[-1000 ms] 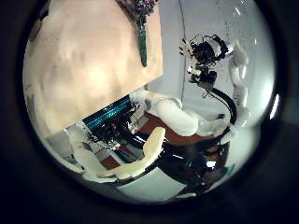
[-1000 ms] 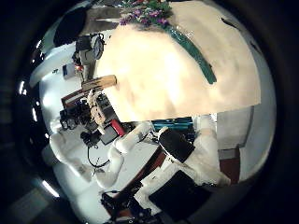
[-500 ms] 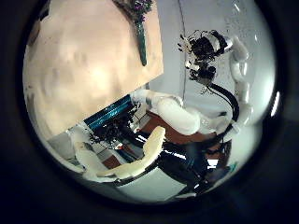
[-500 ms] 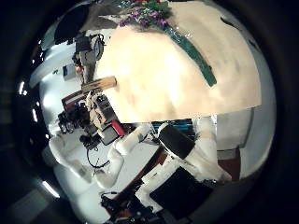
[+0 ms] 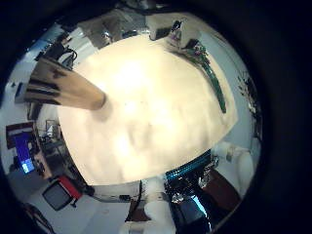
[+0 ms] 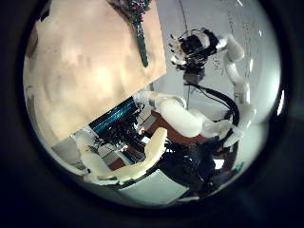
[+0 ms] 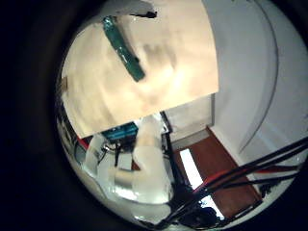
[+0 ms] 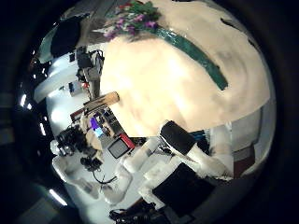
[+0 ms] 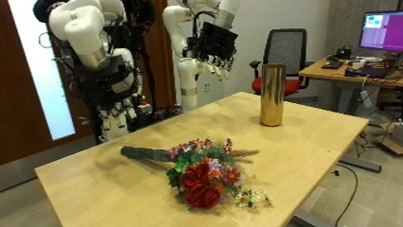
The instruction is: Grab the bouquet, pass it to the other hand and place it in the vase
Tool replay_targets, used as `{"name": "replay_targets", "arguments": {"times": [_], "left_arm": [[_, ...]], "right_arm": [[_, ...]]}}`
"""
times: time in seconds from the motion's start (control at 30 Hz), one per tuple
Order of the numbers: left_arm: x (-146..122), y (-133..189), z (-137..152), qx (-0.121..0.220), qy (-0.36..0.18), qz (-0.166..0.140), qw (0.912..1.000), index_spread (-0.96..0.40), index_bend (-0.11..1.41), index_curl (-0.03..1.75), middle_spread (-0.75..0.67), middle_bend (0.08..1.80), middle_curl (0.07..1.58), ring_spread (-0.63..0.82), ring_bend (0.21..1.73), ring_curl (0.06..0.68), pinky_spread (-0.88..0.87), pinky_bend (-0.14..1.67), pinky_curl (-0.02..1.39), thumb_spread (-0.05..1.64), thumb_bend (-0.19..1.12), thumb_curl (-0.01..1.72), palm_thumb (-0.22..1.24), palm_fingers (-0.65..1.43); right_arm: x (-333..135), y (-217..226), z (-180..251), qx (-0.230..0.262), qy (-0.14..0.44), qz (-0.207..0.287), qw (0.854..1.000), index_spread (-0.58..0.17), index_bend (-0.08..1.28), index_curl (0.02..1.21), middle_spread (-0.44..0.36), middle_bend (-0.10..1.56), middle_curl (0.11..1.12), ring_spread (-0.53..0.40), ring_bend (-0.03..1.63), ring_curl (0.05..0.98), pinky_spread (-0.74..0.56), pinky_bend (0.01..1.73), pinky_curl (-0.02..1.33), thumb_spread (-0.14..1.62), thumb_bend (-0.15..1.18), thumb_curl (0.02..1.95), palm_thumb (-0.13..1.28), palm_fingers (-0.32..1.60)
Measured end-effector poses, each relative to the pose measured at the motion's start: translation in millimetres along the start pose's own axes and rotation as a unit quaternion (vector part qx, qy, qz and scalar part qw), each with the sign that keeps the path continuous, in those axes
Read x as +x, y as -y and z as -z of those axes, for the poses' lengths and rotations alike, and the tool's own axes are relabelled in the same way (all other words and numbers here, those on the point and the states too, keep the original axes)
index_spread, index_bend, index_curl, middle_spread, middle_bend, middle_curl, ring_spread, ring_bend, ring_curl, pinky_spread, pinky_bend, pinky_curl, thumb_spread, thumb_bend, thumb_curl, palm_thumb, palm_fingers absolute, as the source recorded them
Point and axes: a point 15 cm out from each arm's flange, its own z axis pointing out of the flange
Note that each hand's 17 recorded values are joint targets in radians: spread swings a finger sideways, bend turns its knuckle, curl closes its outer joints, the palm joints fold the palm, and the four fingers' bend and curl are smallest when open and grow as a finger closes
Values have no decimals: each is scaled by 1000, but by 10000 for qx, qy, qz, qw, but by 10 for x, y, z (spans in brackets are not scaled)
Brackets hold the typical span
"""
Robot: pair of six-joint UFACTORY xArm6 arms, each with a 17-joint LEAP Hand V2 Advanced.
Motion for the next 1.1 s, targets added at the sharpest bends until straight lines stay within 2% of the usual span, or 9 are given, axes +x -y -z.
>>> {"name": "replay_targets", "arguments": {"times": [0.13,0.27,0.53,1.1], "left_arm": [[-93,45,-39,-69,-47,-48,10000,265,179,355,413,191,315,562,424,212,520,192,280,832,-34,323,261,101],[-146,80,-81,-124,-112,-62,9998,265,180,355,412,192,315,565,421,210,518,192,281,835,-37,320,258,100],[-179,133,-95,-153,-165,-40,9997,264,180,355,417,192,314,576,419,209,517,191,282,847,-34,314,262,101],[-145,275,-55,-176,-186,-36,9997,276,180,357,420,192,313,577,419,208,517,190,283,860,-33,308,265,101]], "right_arm": [[47,85,-153,40,-1,-91,10000,-133,143,254,164,377,356,185,741,185,326,689,203,1084,-23,328,537,247],[84,232,-265,285,51,-203,9994,-121,149,252,173,389,358,190,755,186,328,702,203,1080,-26,329,530,237],[80,549,-508,345,90,-330,9988,-106,160,262,188,418,360,192,768,182,330,711,191,1074,-26,328,509,246],[144,814,-827,144,38,-432,9990,-85,159,279,189,428,355,164,760,171,303,701,169,1065,-23,334,513,247]]}}
